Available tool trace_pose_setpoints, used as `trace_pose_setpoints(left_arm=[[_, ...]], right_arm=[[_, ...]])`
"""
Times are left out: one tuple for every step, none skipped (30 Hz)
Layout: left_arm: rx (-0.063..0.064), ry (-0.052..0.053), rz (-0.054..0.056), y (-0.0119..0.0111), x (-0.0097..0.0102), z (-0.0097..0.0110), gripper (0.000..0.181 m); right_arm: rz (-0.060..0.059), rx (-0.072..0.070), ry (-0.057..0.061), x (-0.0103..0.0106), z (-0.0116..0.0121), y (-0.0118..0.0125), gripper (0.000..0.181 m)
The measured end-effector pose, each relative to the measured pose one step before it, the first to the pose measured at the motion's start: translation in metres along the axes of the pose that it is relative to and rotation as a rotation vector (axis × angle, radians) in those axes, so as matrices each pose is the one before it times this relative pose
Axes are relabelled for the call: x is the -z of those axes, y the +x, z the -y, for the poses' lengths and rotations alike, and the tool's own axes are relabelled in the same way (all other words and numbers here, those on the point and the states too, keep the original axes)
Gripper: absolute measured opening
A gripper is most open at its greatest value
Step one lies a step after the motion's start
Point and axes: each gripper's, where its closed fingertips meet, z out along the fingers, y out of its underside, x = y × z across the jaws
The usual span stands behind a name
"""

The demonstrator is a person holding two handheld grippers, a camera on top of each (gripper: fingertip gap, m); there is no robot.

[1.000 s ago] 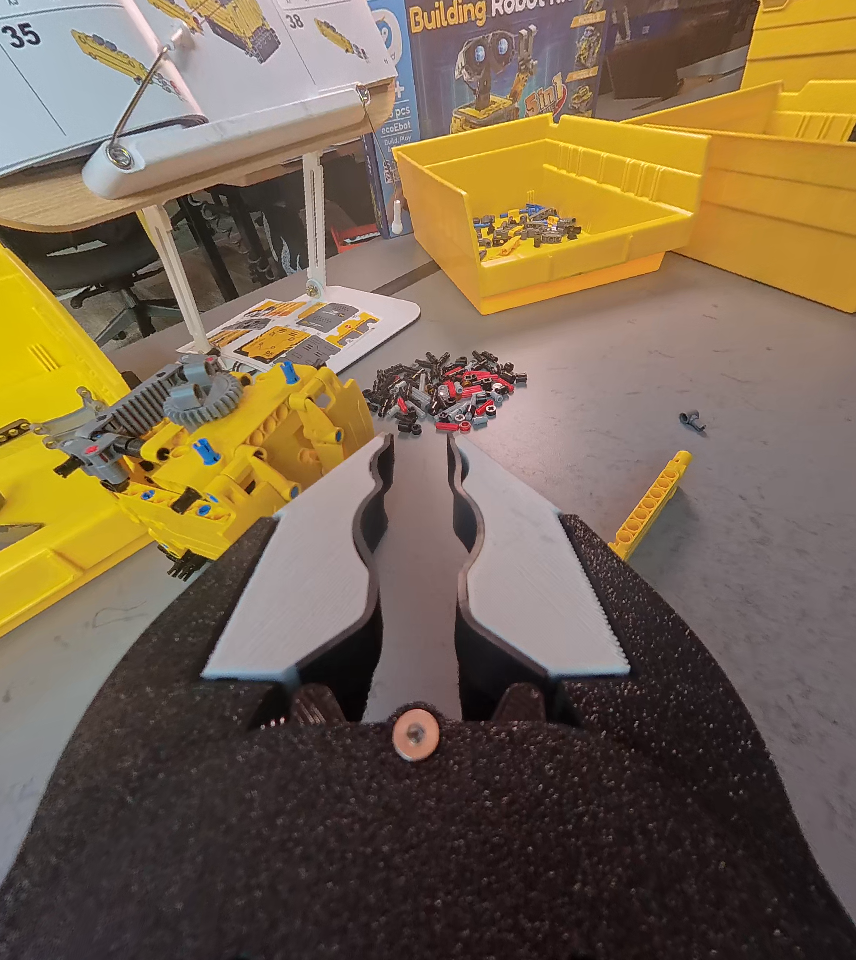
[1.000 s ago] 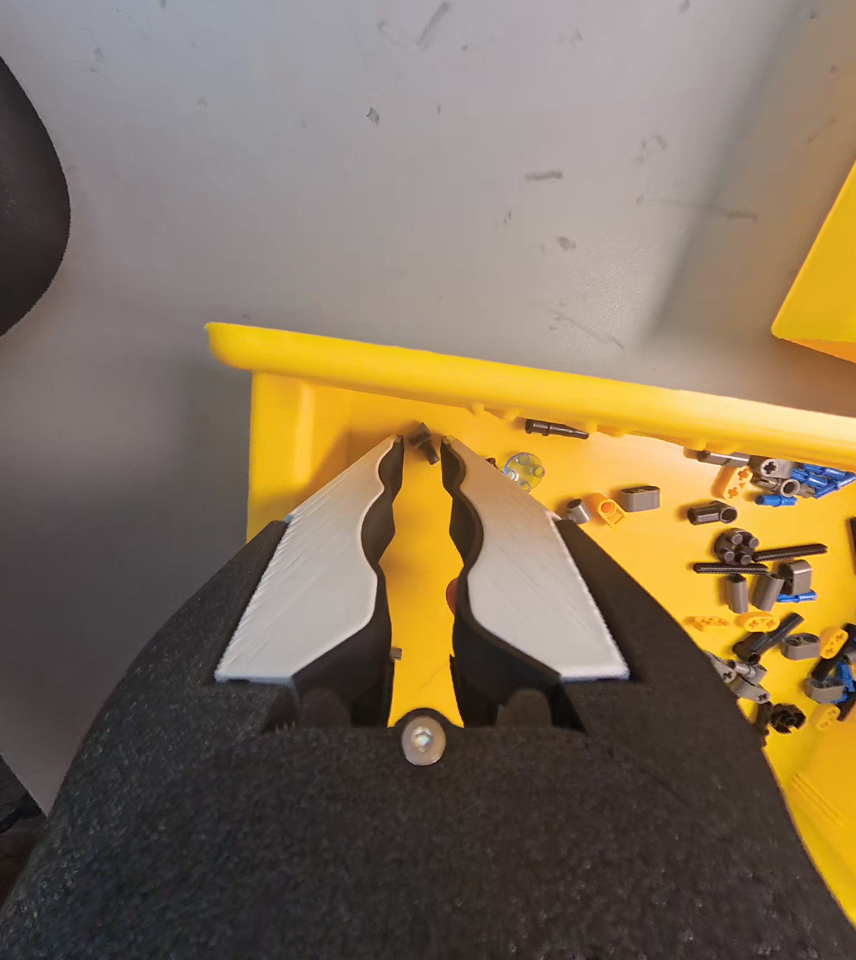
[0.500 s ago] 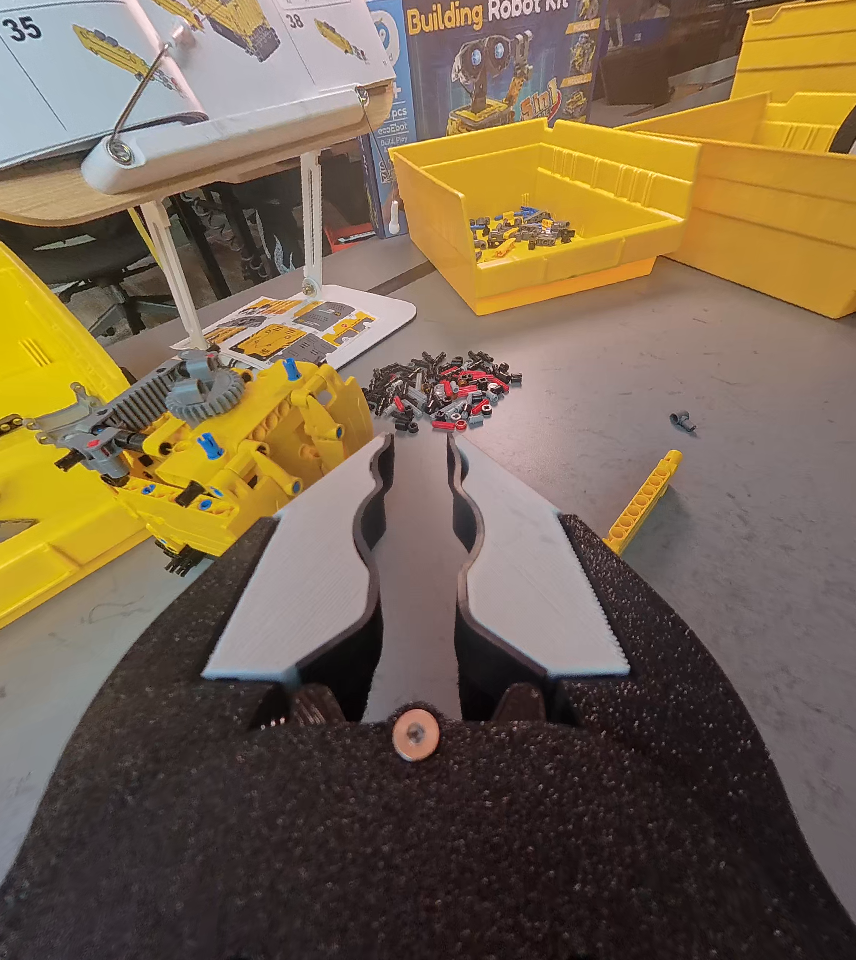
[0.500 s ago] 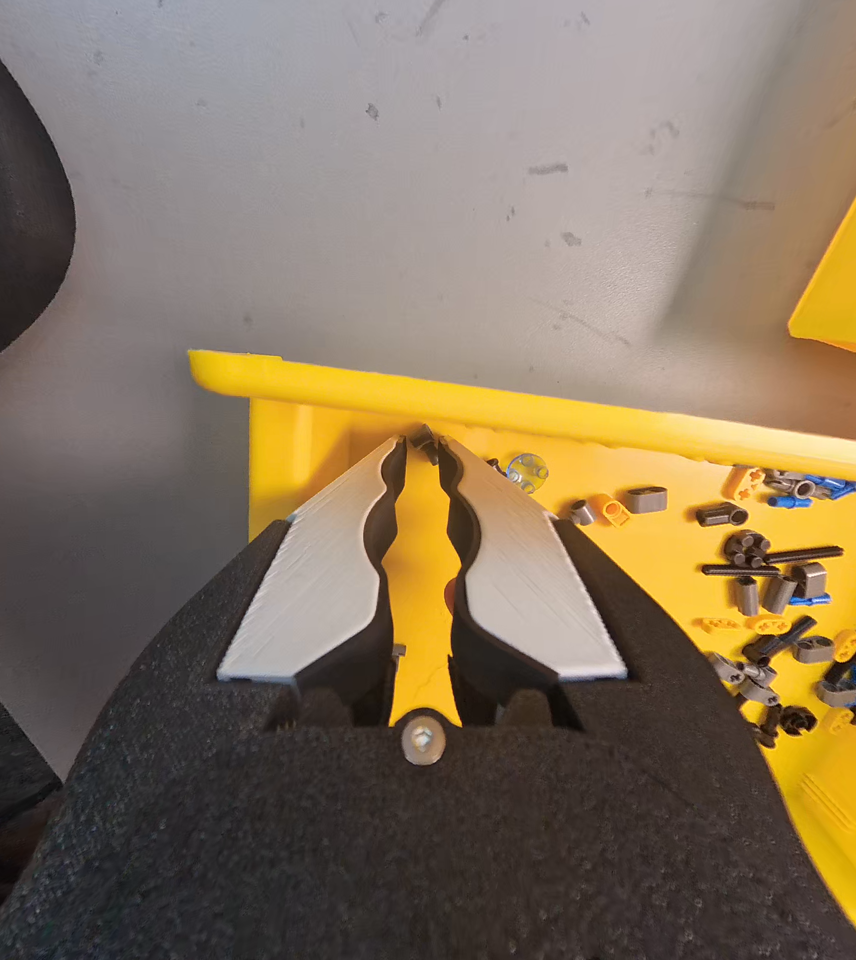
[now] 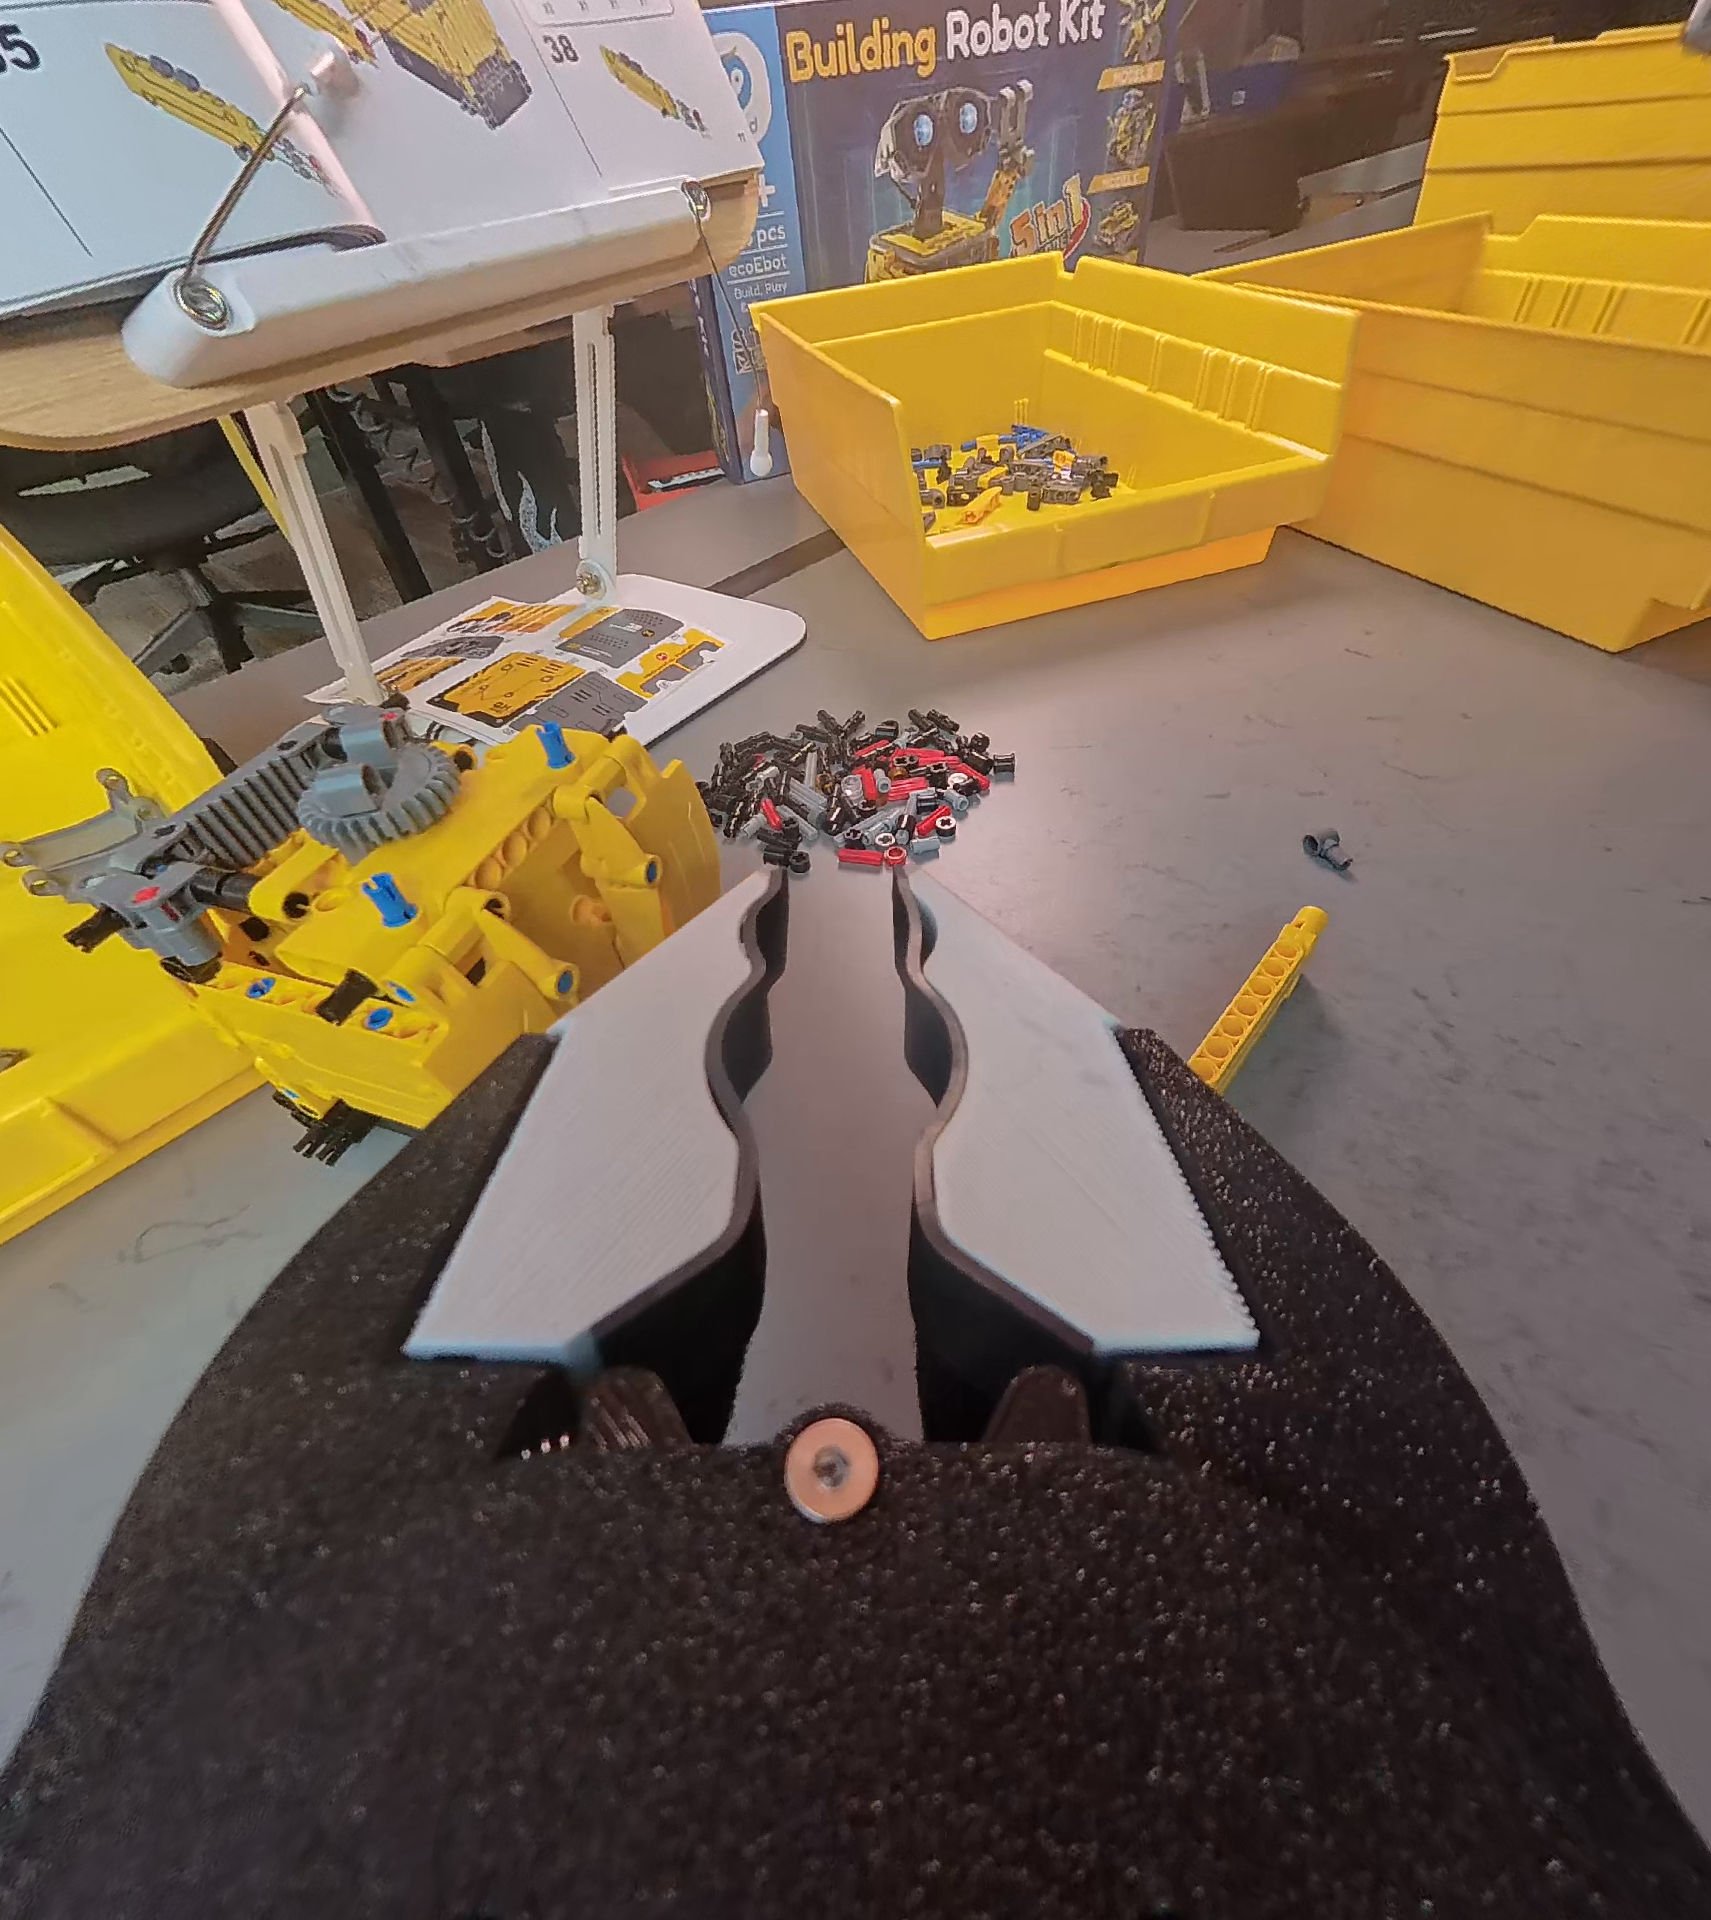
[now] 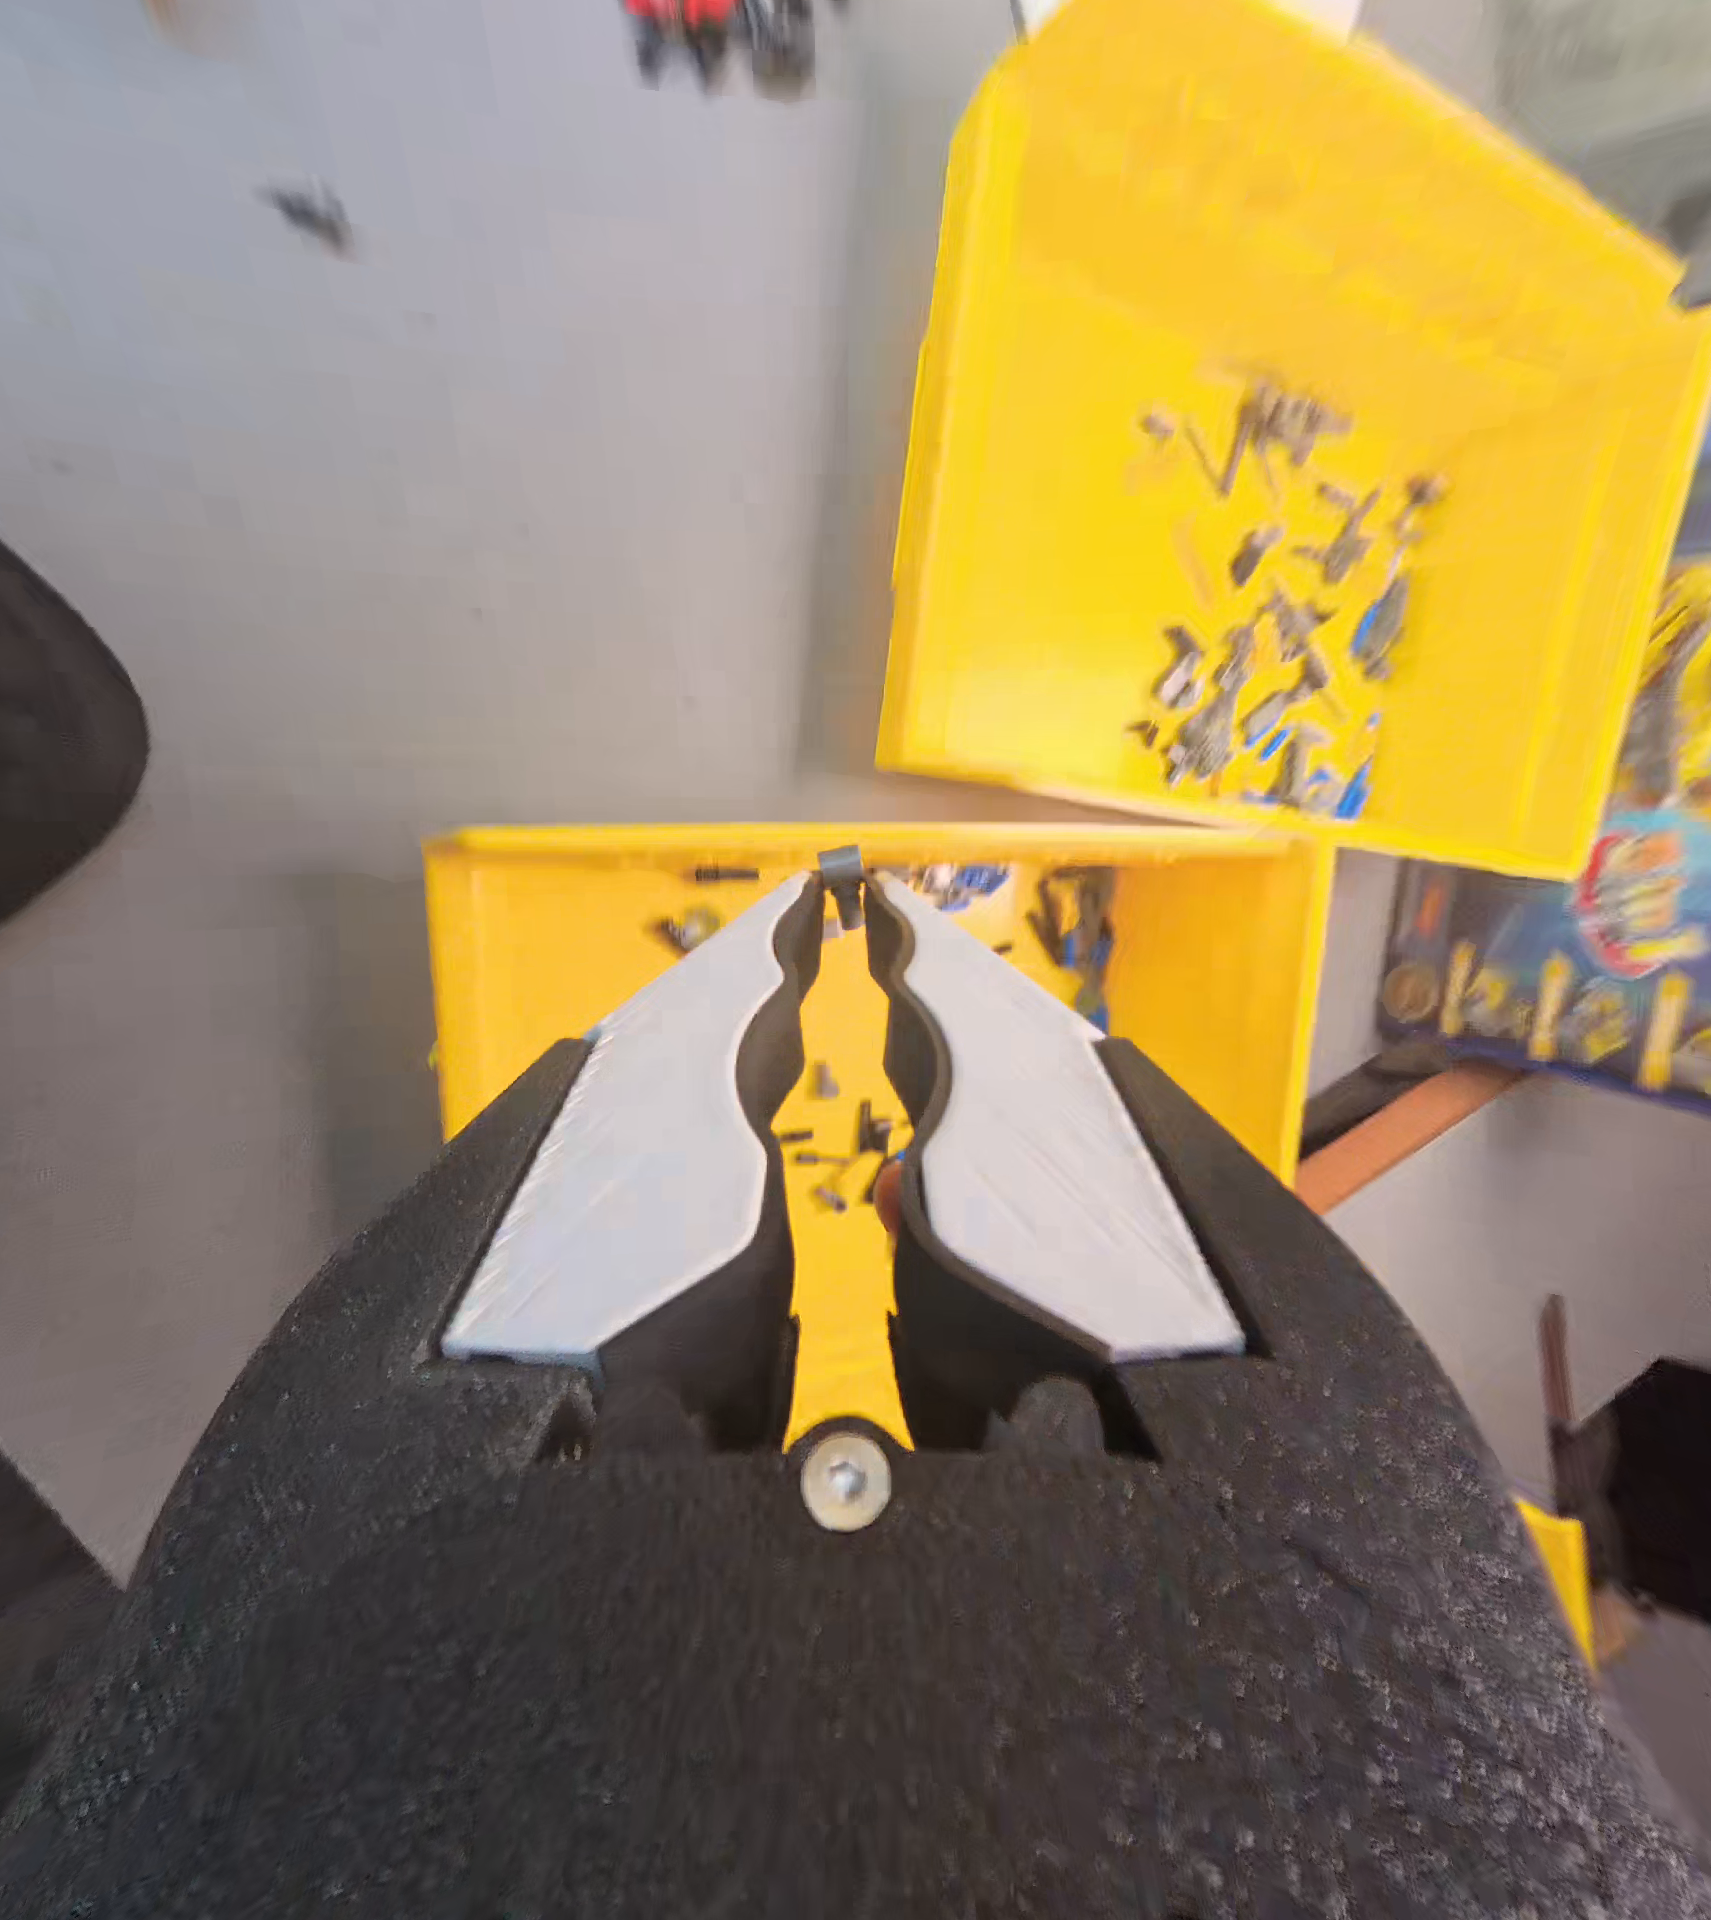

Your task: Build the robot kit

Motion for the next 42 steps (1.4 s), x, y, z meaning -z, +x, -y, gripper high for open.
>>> trace_pose_setpoints(left_arm=[[0.0029,-0.0008,-0.0073,0.00133,-0.00072,-0.00012,0.019],[0.0011,-0.0005,-0.0080,0.00169,-0.00029,0.00016,0.019],[-0.0025,0.0008,-0.0069,0.00202,0.00007,0.00050,0.019],[-0.0058,0.0017,-0.0048,0.00184,0.00059,0.00092,0.019],[-0.0060,0.0022,-0.0037,0.00181,0.00119,0.00128,0.019],[-0.0045,0.0040,-0.0032,0.00185,0.00155,0.00184,0.019],[-0.0041,0.0072,-0.0014,0.00148,0.00208,0.00263,0.019],[-0.0044,0.0097,0.0004,0.00112,0.00239,0.00319,0.019],[-0.0041,0.0097,0.0014,0.00065,0.00241,0.00339,0.019],[-0.0030,0.0094,0.0021,0.00026,0.00218,0.00319,0.019],[-0.0014,0.0093,0.0023,-0.00013,0.00198,0.00309,0.019],[-0.0005,0.0085,0.0018,-0.00034,0.00178,0.00269,0.019],[-0.0001,0.0064,0.0019,-0.00058,0.00131,0.00208,0.019],[-0.0003,0.0038,0.0021,-0.00084,0.00104,0.00106,0.019],[0.0003,0.0011,0.0013,-0.00079,0.00068,0.00025,0.019],[0.0015,-0.0002,0.0001,-0.00051,0.00042,-0.00007,0.019],[0.0020,-0.0002,-0.0014,-0.00030,0.00033,-0.00006,0.019],[0.0011,-0.0001,-0.0017,-0.00016,0.00015,-0.00009,0.019],[0.0001,-0.0008,-0.0014,0.00008,-0.00003,-0.00021,0.019],[-0.0001,-0.0018,-0.0012,0.00009,-0.00019,-0.00041,0.019],[0.0000,-0.0021,-0.0010,0.00038,-0.00029,-0.00060,0.019],[-0.0006,-0.0025,-0.0009,0.00040,-0.00028,-0.00054,0.019],[-0.0016,-0.0025,-0.0006,0.00040,-0.00032,-0.00062,0.019],[-0.0021,-0.0022,0.0003,0.00022,-0.00033,-0.00049,0.019],[-0.0014,-0.0020,0.0002,0.00010,-0.00030,-0.00058,0.019],[0.0001,-0.0025,-0.0005,0.00014,-0.00042,-0.00064,0.019],[0.0011,-0.0027,-0.0005,0.00003,-0.00048,-0.00089,0.019],[0.0013,-0.0031,-0.0006,-0.00004,-0.00043,-0.00095,0.019],[0.0012,-0.0032,-0.0009,0.00009,-0.00045,-0.00094,0.019],[0.0009,-0.0026,-0.0011,0.00018,-0.00050,-0.00075,0.019],[0.0004,-0.0022,-0.0011,0.00017,-0.00044,-0.00070,0.019],[-0.0001,-0.0021,-0.0010,0.00023,-0.00036,-0.00059,0.019],[-0.0003,-0.0020,-0.0010,0.00032,-0.00040,-0.00056,0.019],[0.0002,-0.0021,-0.0012,0.00019,-0.00033,-0.00061,0.019],[0.0007,-0.0021,-0.0014,0.00026,-0.00034,-0.00060,0.019],[0.0009,-0.0017,-0.0014,0.00017,-0.00031,-0.00046,0.019],[0.0006,-0.0011,-0.0011,0.00025,-0.00020,-0.00040,0.019],[0.0000,-0.0006,-0.0007,0.00008,-0.00007,-0.00016,0.019],[-0.0005,0.0000,0.0002,-0.00006,0.00002,0.00010,0.019],[-0.0006,0.0013,0.0005,-0.00004,0.00025,0.00043,0.019],[0.0001,0.0025,0.0006,-0.00016,0.00045,0.00072,0.019],[0.0005,0.0033,0.0013,-0.00027,0.00063,0.00088,0.019]], right_arm=[[-0.0166,0.0434,0.0641,0.01030,0.02945,-0.00314,0.007],[0.0088,0.0395,0.0574,0.00084,0.02891,-0.00806,0.007],[0.0381,0.0329,0.0352,-0.00817,0.02391,-0.01315,0.007],[0.0427,0.0326,0.0036,-0.01508,0.01653,-0.01378,0.007],[0.0309,0.0328,-0.0183,-0.01973,0.01059,-0.01124,0.007],[0.0348,0.0276,-0.0275,-0.02230,0.00682,-0.01073,0.007],[0.0442,0.0150,-0.0321,-0.02352,0.00439,-0.01075,0.007],[0.0412,0.0035,-0.0360,-0.02347,0.00250,-0.00870,0.007],[0.0305,-0.0024,-0.0388,-0.02190,0.00102,-0.00574,0.007],[0.0233,-0.0061,-0.0326,-0.01927,0.00111,-0.00398,0.007],[0.0317,-0.0025,-0.0228,-0.01552,0.00148,-0.00456,0.008],[0.0340,0.0043,-0.0094,-0.01175,0.00227,-0.00450,0.008],[0.0219,0.0037,-0.0090,-0.00810,0.00123,-0.00182,0.008],[0.0134,-0.0009,-0.0076,-0.00500,0.00073,-0.00012,0.008],[0.0137,-0.0041,-0.0014,-0.00294,0.00099,-0.00007,0.008],[0.0103,-0.0061,0.0022,-0.00185,0.00105,0.00026,0.008],[0.0074,-0.0039,0.0004,-0.00118,0.00050,0.00033,0.008],[0.0057,-0.0002,0.0008,-0.00095,0.00018,-0.00007,0.008],[0.0078,0.0012,-0.0024,-0.00082,-0.00059,-0.00078,0.008],[0.0051,0.0037,0.0010,-0.00079,-0.00023,-0.00074,0.008],[0.0045,0.0005,-0.0001,-0.00090,-0.00060,-0.00055,0.008],[0.0017,-0.0007,0.0002,-0.00101,-0.00068,-0.00006,0.008],[0.0012,-0.0030,0.0029,-0.00108,-0.00052,0.00030,0.008],[0.0052,-0.0056,-0.0019,-0.00131,-0.00150,-0.00013,0.008],[0.0003,-0.0023,-0.0039,-0.00120,-0.00206,0.00065,0.008],[-0.0016,-0.0023,-0.0021,-0.00098,-0.00204,0.00088,0.008],[0.0017,-0.0065,-0.0025,-0.00098,-0.00206,0.00049,0.008],[-0.0015,-0.0078,-0.0009,-0.00077,-0.00200,0.00109,0.008],[-0.0012,-0.0078,-0.0007,-0.00081,-0.00183,0.00102,0.008],[0.0025,-0.0072,0.0017,-0.00096,-0.00152,0.00020,0.008],[0.0034,-0.0077,0.0049,-0.00085,-0.00058,-0.00006,0.008],[0.0016,-0.0081,0.0101,0.00017,0.00045,0.00015,0.008],[0.0003,-0.0036,0.0053,-0.00002,-0.00001,-0.00001,0.008],[-0.0003,-0.0034,0.0042,0.00003,0.00001,-0.00004,0.008],[-0.0004,-0.0036,0.0041,0.00002,0.00005,0.00010,0.008],[-0.0005,-0.0036,0.0042,0.00004,-0.00002,0.00006,0.008],[-0.0021,-0.0040,0.0043,0.00013,0.00003,0.00027,0.009],[-0.0024,-0.0049,0.0045,0.00013,-0.00003,0.00044,0.010],[-0.0034,-0.0049,0.0054,0.00011,0.00000,0.00031,0.011],[-0.0034,-0.0040,0.0093,0.00056,0.00059,0.00024,0.013],[-0.0032,-0.0051,0.0171,0.00171,0.00163,-0.00021,0.014],[-0.0096,-0.0066,0.0267,0.00364,0.00318,0.00070,0.015]])
